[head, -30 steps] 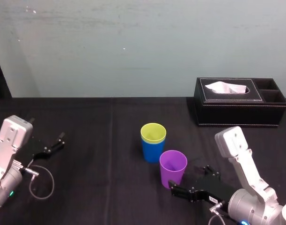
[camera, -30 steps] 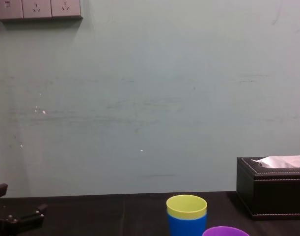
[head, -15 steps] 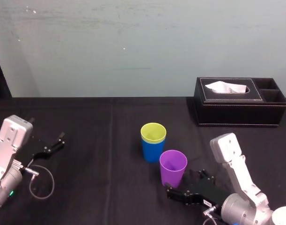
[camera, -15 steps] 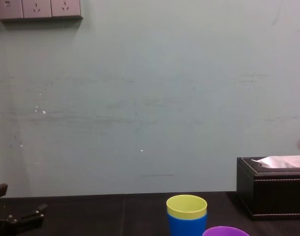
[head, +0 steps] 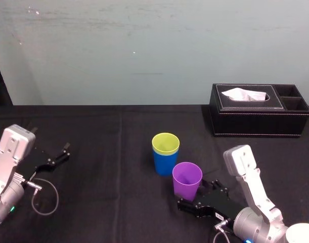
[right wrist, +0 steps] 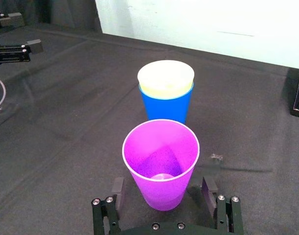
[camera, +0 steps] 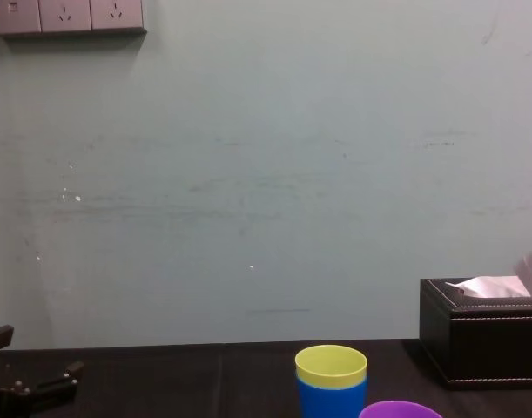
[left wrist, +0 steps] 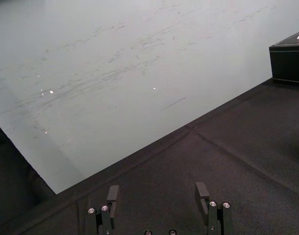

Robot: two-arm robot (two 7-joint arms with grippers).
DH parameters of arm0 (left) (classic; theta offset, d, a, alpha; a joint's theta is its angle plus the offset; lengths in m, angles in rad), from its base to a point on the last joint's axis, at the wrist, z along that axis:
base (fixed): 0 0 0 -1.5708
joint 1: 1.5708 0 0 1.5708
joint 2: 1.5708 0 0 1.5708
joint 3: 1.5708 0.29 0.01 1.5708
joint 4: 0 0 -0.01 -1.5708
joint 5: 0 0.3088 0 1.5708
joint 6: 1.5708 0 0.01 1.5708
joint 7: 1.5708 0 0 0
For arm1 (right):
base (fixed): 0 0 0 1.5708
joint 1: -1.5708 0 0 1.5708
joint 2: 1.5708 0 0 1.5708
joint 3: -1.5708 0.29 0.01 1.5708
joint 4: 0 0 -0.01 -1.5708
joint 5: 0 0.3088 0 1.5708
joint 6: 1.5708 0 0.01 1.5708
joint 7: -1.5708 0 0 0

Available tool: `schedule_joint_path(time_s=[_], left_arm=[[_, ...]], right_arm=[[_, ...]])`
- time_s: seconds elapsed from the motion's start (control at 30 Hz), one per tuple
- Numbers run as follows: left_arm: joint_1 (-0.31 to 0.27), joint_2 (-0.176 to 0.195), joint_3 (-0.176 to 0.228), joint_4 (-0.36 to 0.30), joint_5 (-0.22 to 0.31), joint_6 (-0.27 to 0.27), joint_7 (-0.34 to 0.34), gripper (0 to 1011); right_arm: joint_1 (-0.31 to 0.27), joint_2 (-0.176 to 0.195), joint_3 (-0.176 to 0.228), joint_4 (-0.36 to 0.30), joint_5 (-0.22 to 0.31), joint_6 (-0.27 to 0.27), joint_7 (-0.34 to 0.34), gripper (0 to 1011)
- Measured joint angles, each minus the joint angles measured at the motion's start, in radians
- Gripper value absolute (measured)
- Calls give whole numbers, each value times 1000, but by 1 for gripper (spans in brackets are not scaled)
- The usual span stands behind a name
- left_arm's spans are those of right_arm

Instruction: Stack the three plastic cups sequentially using one hand.

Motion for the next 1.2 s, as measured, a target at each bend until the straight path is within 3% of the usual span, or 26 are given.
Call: schedule_joint_path(time_s=[0.83,1.2], left_arm=[[0,0,0,0,0,0,0,1000],[0,0,0,0,0,0,0,1000]], right_arm=[[45,-41,-14,64,-33,-11,0,1003],[48,-43,-14,67,-33,-6,2,984]])
